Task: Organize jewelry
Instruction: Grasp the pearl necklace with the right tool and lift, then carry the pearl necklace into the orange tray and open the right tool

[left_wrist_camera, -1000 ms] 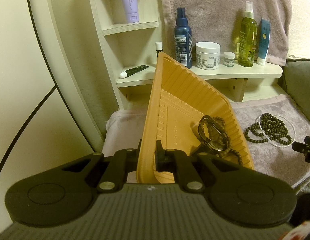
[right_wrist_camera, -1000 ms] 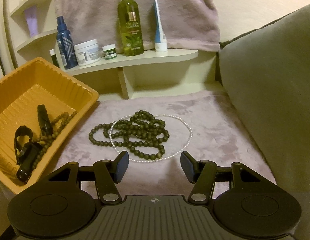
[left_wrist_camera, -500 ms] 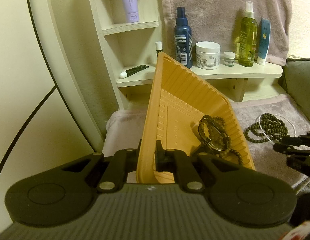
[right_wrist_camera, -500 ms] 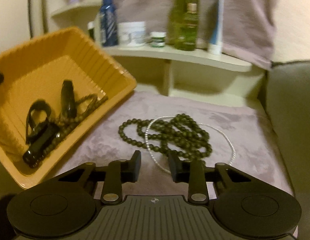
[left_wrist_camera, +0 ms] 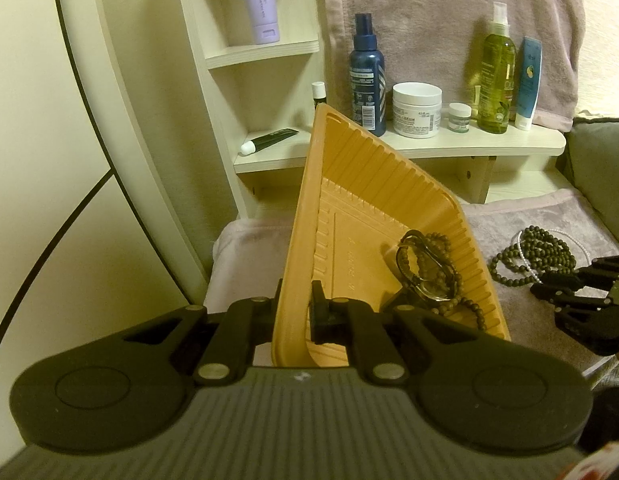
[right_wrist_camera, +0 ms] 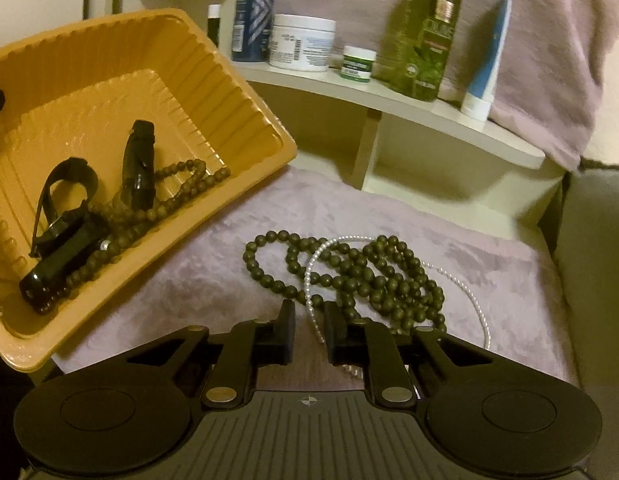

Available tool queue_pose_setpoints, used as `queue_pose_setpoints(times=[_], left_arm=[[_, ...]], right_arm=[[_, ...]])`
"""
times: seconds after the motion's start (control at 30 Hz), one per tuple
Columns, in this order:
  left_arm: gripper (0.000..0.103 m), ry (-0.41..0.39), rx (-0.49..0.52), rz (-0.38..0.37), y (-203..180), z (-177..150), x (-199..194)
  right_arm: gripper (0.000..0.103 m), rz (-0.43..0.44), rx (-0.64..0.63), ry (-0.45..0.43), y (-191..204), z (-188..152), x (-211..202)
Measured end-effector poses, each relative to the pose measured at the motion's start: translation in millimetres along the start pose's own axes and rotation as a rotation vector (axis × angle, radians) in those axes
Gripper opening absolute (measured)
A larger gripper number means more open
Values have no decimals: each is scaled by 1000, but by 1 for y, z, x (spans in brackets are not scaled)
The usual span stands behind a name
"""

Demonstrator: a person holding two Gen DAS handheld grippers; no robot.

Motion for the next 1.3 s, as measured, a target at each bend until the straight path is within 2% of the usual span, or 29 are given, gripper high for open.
queue_pose_setpoints(times=[0.17, 0.4, 0.73, 0.97, 1.3], left_arm=[[7, 0, -1, 0, 0, 0, 0], [7, 0, 1, 1, 0, 0, 0], [8, 0, 1, 2, 0, 0, 0], [8, -1, 2, 0, 1, 1, -1], [8, -2, 2, 2, 1, 2, -1]], right_arm=[[3, 10, -27, 11, 3, -2, 0], [2, 12, -3, -50, -2, -2, -19], [2, -34, 89, -212, -50, 39, -70], [2, -78, 127, -278, -86, 59, -101], [2, -93, 111, -369, -103, 82, -142]])
Point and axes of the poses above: each gripper's, at about its wrist camera, not at the fingertips, and x roughly the way its jaws point, y to its left, z to its top, the point moved 9 cm from there along x, roughly the way its jaws point, and after that the axes turned 15 degrees about y, right-handed, at the moved point
